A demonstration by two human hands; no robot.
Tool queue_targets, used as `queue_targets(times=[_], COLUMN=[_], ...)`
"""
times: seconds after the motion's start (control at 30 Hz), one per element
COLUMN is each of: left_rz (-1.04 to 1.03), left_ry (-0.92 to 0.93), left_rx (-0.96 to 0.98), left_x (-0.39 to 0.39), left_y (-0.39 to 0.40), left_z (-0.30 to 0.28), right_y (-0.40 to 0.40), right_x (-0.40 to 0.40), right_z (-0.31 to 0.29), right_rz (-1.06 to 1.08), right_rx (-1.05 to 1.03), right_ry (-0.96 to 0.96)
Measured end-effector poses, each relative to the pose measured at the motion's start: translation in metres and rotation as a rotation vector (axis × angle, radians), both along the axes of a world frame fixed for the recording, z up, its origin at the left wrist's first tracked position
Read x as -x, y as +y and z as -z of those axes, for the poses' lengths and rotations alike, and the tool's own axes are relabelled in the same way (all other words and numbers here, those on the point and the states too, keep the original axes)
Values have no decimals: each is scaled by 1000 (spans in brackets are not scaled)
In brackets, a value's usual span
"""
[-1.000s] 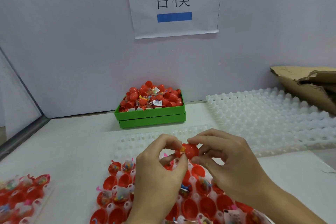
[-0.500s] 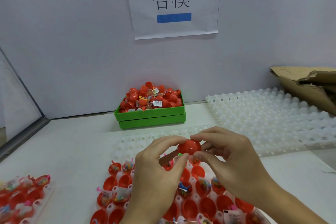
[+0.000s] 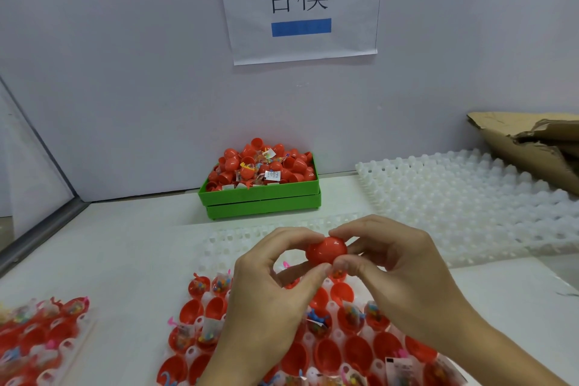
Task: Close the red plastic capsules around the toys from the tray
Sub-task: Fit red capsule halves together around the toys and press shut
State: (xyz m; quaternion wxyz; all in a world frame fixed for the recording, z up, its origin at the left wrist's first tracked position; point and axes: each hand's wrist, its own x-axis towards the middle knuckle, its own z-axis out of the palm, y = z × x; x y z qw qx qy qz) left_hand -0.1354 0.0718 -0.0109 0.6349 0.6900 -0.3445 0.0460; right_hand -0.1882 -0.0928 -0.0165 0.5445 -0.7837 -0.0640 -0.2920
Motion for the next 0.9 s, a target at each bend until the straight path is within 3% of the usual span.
queue_targets(times=[0.37, 0.6, 0.8, 0.9], left_rz=[-33, -37, -46, -41], left_ry=[40, 6, 9, 5], left_rx=[5, -42, -58, -56], left_x=[-3, -3, -3, -2], left_y=[-1, 0, 1, 1], left_z=[1, 1, 0, -1], right_y=[5, 6, 4, 7], right_x=[0, 2, 2, 2], right_z=[-3, -2, -3, -2], right_rz=[-38, -40, 2, 49], right_rx=[-233, -169, 17, -5], right_ry=[115, 115, 40, 9])
